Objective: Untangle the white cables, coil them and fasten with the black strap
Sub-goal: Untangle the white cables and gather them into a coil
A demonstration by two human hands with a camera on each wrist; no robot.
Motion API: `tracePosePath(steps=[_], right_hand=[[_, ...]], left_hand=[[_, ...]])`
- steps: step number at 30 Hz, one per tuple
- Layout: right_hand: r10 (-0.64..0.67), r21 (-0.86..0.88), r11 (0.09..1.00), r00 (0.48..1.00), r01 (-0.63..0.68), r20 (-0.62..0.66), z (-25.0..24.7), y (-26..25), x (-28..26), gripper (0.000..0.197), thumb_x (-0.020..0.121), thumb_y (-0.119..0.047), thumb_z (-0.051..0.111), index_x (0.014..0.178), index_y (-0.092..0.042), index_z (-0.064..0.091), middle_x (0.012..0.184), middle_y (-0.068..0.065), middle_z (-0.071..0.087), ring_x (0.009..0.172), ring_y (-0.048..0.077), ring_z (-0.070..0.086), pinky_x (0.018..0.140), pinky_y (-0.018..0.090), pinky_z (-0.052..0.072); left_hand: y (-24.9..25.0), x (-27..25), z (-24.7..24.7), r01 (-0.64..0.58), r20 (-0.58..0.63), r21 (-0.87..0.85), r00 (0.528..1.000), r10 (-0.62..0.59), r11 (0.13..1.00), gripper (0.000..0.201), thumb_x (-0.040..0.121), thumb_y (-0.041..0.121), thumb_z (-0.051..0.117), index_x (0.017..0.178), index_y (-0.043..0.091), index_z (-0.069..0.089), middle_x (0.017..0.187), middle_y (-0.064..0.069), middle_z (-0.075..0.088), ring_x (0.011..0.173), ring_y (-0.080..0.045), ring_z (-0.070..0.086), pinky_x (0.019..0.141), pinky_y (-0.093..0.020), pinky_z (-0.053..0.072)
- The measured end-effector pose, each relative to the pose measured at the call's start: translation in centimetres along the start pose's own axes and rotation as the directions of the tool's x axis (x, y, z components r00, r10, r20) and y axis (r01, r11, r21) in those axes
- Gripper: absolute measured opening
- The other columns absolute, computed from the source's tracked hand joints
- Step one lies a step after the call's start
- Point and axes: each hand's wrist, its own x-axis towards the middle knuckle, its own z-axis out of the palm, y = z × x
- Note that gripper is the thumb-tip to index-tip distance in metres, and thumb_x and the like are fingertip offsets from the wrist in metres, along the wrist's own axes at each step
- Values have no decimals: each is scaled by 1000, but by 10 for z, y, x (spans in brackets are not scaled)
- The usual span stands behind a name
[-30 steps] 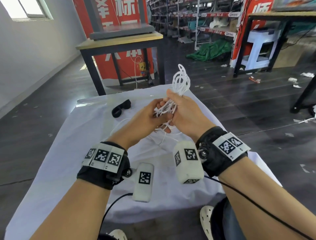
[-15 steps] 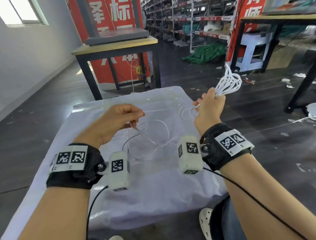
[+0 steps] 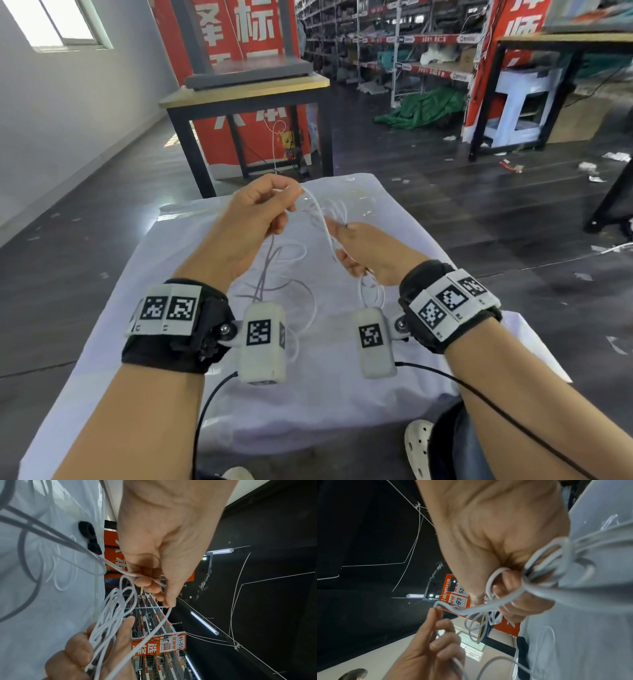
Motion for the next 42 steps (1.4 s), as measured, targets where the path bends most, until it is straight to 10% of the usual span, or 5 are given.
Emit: tracePosePath(steps=[9, 16, 21, 31, 42], right_hand=[[22, -30, 999, 988, -17, 154, 14, -4, -4, 70, 81, -79, 30, 86, -15, 56, 63, 2, 50, 49, 13, 32, 43, 20, 27], [-53, -183, 979, 973, 95, 225, 12, 0, -6, 32, 97, -39, 50, 83, -11, 53, 62, -1, 54, 43, 12, 31, 42, 21, 24], [-82, 160, 986, 954, 37, 288, 2, -1, -4, 31, 100, -33, 46, 75, -14, 46, 52, -5, 33, 41, 6, 25, 37, 16, 20], [-29, 854, 493, 977, -169, 211, -7, -7, 8, 38, 99, -38, 44, 68, -16, 39, 45, -7, 35, 34, 4, 29, 35, 11, 29], [-26, 699, 713, 999, 47, -40, 7, 1, 8, 29, 89, -14, 63, 65, -14, 48, 43, -7, 36, 34, 5, 29, 36, 16, 26]], left_hand=[[-21, 9, 1, 83, -140, -2, 987, -82, 997, 8, 90, 28, 63, 86, 26, 70, 73, 2, 53, 55, -6, 43, 62, -20, 41], [-29, 11, 0, 16, -165, 163, 986, 11, 986, 9, 89, 26, 64, 91, 21, 72, 71, 9, 58, 53, 2, 45, 56, -12, 42], [-35, 13, -10, 24, -184, 122, 983, -1, 992, 13, 90, 15, 63, 91, 25, 71, 79, 2, 62, 63, -4, 49, 60, -18, 40], [-30, 10, -3, 161, -10, 73, 987, -160, 984, 18, 97, 15, 53, 103, 19, 69, 87, 1, 70, 60, -3, 59, 56, -12, 47], [-27, 5, 20, 50, 213, 120, 974, -75, 992, 33, 91, 0, 60, 120, 12, 65, 120, -4, 64, 93, -13, 69, 77, -17, 53]])
